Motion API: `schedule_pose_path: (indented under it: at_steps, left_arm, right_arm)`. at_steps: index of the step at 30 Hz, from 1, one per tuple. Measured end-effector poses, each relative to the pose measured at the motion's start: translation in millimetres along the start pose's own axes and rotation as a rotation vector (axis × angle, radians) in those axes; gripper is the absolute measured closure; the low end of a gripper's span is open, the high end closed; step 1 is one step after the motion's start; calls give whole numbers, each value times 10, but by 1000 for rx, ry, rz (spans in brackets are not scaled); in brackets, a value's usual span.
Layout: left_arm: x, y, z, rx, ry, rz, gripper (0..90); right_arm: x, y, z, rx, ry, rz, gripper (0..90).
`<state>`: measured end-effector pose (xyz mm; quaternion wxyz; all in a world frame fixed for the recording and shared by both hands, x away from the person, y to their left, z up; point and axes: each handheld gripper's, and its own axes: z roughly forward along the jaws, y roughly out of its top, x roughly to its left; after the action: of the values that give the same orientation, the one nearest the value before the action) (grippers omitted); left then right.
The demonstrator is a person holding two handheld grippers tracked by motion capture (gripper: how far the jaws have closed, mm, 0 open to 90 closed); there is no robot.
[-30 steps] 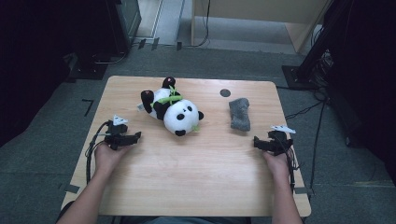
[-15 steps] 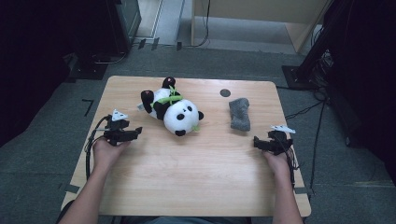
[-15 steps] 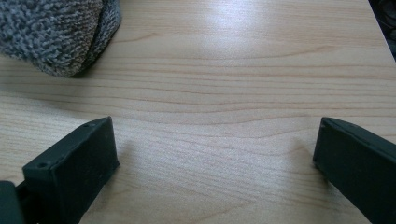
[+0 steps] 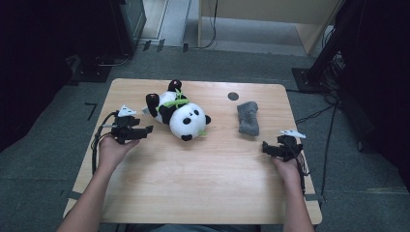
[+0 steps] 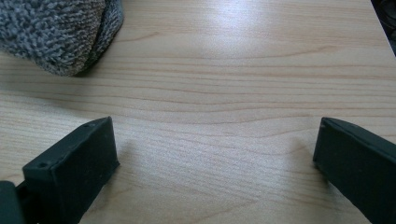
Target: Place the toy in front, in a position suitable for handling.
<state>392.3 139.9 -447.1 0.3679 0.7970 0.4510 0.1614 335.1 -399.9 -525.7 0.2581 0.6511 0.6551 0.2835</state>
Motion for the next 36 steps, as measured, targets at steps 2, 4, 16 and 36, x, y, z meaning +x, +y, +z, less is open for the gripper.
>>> schedule_pose_path:
  at_steps: [2, 4, 16, 36]
  left_arm:
    - [-9, 64, -2, -14, -17, -3, 328]
    - [-29, 136, -6, -21, -29, 0, 326]
    - [-149, 511, -30, -32, -69, 51, 325]
    - [-279, 871, 152, -5, -67, 104, 325]
  right_arm:
    - [0, 0, 0, 0, 0, 0, 0]
    - [0, 0, 0, 0, 0, 0, 0]
    - [7, 7, 7, 0, 17, -16, 0]
    - [9, 10, 10, 2, 17, -15, 0]
